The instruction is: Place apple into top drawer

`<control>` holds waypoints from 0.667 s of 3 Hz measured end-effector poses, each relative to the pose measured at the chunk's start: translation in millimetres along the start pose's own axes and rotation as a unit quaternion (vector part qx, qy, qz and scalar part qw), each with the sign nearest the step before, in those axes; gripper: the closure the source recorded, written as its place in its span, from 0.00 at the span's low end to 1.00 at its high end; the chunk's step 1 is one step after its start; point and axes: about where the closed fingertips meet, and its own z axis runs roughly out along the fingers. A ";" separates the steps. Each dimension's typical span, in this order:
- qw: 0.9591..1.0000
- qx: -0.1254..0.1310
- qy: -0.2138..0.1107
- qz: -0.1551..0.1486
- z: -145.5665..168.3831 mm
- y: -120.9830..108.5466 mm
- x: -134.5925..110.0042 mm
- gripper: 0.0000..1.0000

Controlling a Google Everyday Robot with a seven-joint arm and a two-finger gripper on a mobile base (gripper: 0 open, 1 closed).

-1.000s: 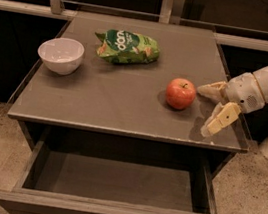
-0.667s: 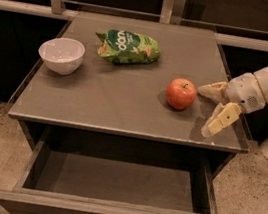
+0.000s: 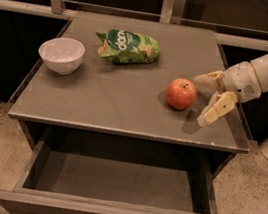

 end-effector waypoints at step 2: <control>0.999 -0.048 0.019 -0.014 43.8 -22.5 -16.6 0.00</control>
Offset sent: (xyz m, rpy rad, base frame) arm 0.0312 0.0681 -0.0198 -0.0445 0.0706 0.1993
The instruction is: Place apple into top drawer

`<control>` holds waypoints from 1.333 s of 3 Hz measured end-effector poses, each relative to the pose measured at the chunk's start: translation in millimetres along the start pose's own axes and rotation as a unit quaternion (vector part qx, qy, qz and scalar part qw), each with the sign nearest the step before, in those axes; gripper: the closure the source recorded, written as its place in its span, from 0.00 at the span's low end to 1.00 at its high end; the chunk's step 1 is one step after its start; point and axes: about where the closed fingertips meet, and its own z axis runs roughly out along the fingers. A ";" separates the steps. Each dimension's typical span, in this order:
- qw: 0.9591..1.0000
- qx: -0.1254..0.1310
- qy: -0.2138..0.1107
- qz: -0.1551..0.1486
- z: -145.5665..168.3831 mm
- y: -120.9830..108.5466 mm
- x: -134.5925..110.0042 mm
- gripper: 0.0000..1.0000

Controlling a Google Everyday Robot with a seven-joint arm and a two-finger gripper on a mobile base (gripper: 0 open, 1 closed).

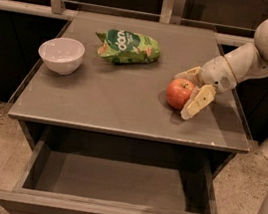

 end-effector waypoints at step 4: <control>1.000 0.000 0.000 0.000 0.0 0.0 0.0 0.65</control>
Offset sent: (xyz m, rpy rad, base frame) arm 0.0000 0.0000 0.0000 0.0000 0.0000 0.0000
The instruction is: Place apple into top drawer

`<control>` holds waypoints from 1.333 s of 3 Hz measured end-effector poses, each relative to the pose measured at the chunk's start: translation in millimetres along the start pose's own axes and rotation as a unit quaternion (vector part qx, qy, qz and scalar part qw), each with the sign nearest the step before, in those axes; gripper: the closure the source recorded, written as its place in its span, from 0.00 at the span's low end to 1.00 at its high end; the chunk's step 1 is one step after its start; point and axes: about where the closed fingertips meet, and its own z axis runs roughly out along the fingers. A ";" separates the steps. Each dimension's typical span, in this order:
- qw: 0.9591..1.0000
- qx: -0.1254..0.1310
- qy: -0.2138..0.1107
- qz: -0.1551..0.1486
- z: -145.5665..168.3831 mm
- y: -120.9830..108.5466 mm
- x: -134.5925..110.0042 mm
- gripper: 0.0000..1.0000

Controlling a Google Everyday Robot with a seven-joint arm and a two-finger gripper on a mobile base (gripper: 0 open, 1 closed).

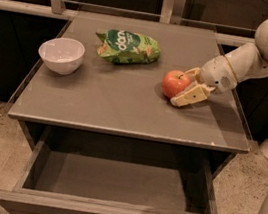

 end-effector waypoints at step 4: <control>1.000 0.004 0.016 -0.010 -14.3 22.1 -8.2 1.00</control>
Offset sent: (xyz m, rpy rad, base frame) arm 0.0000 0.0000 0.0000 0.0000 0.0000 0.0000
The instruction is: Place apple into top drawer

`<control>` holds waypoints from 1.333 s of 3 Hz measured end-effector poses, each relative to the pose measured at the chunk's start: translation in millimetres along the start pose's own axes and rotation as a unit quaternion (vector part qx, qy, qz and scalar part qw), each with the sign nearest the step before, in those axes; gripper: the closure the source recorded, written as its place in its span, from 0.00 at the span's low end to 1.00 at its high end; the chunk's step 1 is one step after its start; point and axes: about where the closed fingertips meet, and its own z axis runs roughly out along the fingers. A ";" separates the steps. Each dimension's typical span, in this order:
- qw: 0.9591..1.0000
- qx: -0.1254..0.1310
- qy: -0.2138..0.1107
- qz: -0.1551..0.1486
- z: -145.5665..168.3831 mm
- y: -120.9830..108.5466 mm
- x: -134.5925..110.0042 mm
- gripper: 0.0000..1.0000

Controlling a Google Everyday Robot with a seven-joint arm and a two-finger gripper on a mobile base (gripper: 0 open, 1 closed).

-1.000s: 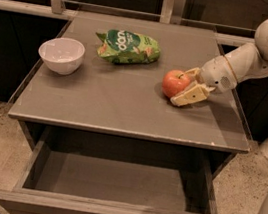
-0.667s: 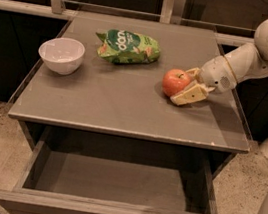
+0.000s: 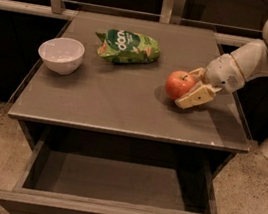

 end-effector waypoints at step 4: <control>0.999 0.009 0.034 -0.003 -40.9 95.6 -9.0 1.00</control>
Offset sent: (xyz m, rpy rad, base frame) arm -0.1824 -0.0532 0.0790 -0.1536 0.0031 0.0113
